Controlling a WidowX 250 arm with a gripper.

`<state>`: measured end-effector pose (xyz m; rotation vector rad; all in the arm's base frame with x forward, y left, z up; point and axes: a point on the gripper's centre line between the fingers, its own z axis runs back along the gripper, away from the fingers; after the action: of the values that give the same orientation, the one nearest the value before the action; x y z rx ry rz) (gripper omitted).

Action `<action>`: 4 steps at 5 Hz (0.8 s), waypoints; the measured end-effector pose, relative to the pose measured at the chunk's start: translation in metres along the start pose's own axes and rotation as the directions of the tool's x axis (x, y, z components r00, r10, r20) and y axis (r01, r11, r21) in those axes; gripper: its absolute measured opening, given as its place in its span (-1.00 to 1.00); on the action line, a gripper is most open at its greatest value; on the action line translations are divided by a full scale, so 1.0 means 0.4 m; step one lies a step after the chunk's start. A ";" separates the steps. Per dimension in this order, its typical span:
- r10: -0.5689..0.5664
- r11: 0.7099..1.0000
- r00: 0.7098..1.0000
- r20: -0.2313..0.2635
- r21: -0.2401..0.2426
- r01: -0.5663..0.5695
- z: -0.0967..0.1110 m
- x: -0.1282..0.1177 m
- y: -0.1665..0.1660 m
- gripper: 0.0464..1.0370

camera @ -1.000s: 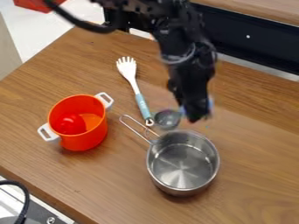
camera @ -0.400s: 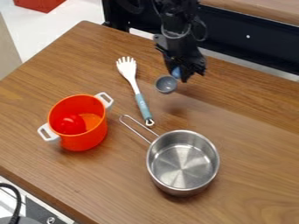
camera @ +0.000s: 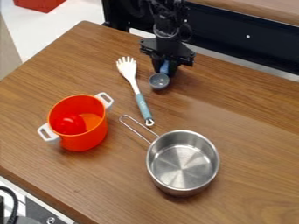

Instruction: Put the blue spoon in to the table

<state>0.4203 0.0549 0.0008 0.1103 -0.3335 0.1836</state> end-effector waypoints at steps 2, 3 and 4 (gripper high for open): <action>0.117 0.993 0.993 -0.010 0.002 -0.117 -0.014 0.020 0.018 0.06; 0.159 0.987 0.986 -0.046 -0.003 -0.159 -0.017 0.021 0.024 0.62; 0.184 0.983 0.981 -0.069 0.002 -0.184 -0.006 0.040 0.033 0.92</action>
<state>0.4332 0.0706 0.0050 0.0686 -0.2755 0.3692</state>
